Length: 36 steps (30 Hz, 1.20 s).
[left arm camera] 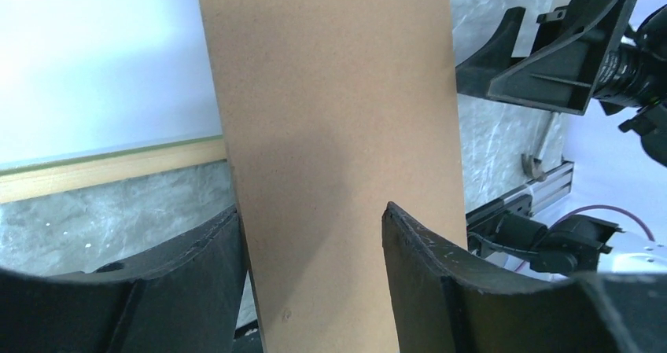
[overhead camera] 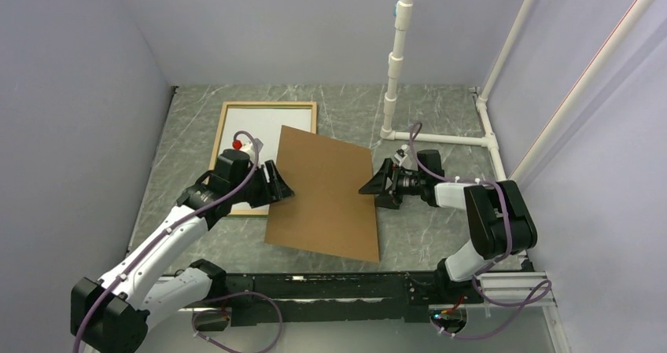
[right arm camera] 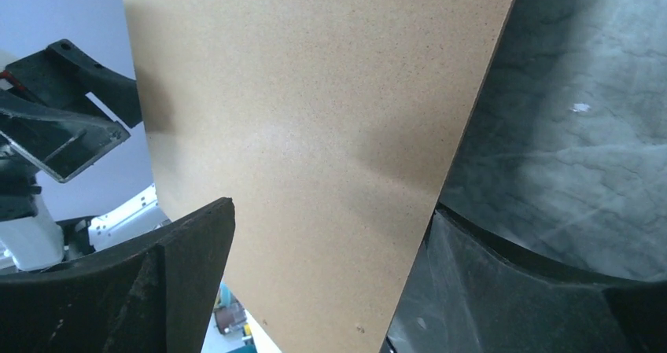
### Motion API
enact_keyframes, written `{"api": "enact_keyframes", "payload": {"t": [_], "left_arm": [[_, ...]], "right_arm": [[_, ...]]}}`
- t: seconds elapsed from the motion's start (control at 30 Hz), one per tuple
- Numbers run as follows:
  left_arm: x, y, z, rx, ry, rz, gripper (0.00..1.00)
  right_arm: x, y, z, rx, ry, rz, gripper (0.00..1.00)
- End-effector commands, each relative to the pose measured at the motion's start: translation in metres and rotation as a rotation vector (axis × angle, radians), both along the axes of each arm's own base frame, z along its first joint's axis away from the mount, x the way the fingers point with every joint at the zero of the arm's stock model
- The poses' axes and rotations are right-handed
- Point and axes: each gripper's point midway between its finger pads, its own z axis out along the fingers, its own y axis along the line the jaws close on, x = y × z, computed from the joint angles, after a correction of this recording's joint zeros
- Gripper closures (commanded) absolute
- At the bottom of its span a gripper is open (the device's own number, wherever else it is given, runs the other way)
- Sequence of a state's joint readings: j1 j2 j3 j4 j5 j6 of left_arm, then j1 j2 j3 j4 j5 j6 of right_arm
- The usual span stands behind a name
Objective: Put the photo into the frame
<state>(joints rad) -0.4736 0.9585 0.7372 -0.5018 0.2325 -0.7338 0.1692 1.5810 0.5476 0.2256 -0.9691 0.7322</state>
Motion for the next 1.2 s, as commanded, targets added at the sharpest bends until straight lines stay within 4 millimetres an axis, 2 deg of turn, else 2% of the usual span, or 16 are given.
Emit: {"api": "enact_keyframes", "payload": {"t": [0.0,0.17,0.3,0.4,0.67,0.73,0.8,0.87,1.07,1.17], "left_arm": [[0.003,-0.021,0.024,-0.117,-0.046,-0.056,0.38],[0.004,-0.008,-0.003,-0.023,0.031,-0.002,0.44],[0.005,-0.005,-0.019,0.011,0.071,0.01,0.41],[0.006,-0.008,-0.026,0.005,0.079,0.002,0.4],[0.008,-0.013,-0.033,-0.006,0.095,-0.02,0.37],[0.007,-0.014,-0.033,-0.007,0.092,-0.025,0.37],[0.007,-0.014,-0.031,-0.009,0.087,-0.026,0.36],[0.007,-0.011,-0.03,0.002,0.084,-0.018,0.34],[0.006,0.013,-0.028,0.11,0.094,0.064,0.21],[0.003,0.022,-0.027,0.144,0.099,0.101,0.13]], "right_arm": [[-0.003,0.016,0.062,0.158,-0.137,0.102,0.11],[-0.003,0.017,0.097,0.215,-0.217,0.085,0.13],[-0.006,0.018,0.126,0.264,-0.27,0.066,0.15],[-0.002,0.017,0.139,0.256,-0.285,0.055,0.19],[0.003,0.016,0.142,0.217,-0.256,0.036,0.53],[0.006,0.015,0.138,0.178,-0.245,0.022,0.68],[0.009,0.013,0.136,0.126,-0.248,0.019,0.87],[0.013,0.012,0.145,0.103,-0.274,0.022,0.99],[0.024,0.003,0.187,0.015,-0.338,-0.04,1.0],[0.033,-0.001,0.22,-0.008,-0.404,-0.087,1.0]]}}
